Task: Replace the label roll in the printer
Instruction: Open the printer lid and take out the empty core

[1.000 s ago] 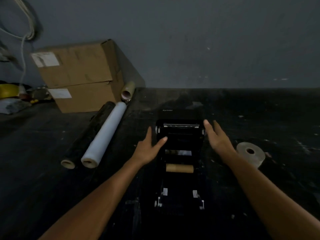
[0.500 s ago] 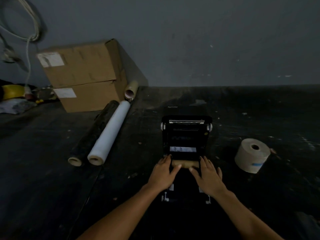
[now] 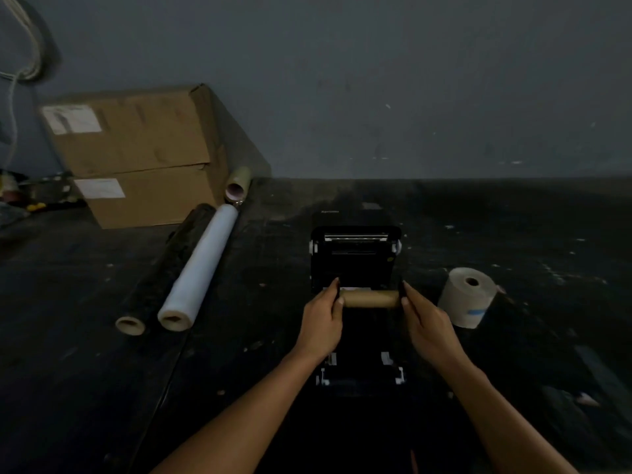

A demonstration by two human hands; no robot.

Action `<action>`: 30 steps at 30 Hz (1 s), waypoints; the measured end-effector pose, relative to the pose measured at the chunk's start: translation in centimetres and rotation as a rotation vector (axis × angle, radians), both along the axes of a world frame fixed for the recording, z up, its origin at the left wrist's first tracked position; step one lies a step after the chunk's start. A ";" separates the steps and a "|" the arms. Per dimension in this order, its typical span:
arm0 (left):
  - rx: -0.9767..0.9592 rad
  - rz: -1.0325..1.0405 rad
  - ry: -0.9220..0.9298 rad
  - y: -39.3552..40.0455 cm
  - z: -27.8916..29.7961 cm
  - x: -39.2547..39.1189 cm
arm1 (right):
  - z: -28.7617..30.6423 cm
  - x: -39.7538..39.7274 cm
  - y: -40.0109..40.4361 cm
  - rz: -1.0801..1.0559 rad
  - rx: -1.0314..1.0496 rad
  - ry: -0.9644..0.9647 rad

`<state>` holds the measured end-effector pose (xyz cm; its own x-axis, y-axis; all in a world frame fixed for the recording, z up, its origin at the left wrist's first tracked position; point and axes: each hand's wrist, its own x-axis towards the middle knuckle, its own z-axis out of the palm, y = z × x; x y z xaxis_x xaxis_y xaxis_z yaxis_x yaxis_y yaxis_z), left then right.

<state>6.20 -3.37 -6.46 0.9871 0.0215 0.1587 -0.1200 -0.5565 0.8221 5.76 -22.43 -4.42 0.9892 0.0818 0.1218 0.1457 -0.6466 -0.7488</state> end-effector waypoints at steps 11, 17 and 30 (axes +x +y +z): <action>-0.038 -0.259 0.067 -7.1 -1.5 -2.5 | -1.7 -6.4 -6.8 -0.405 0.383 0.039; -0.072 -0.308 0.129 -11.0 -1.7 -1.5 | -2.8 -6.3 -10.9 -0.495 0.493 0.027; -0.149 0.020 0.297 -20.5 -4.7 1.4 | -8.6 1.8 -23.7 -0.387 0.593 0.253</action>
<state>7.61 -23.90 -11.15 0.9889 0.0427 -0.1423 0.1468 -0.4275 0.8920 7.57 -46.10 -13.02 0.9376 -0.2857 -0.1980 -0.2332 -0.0947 -0.9678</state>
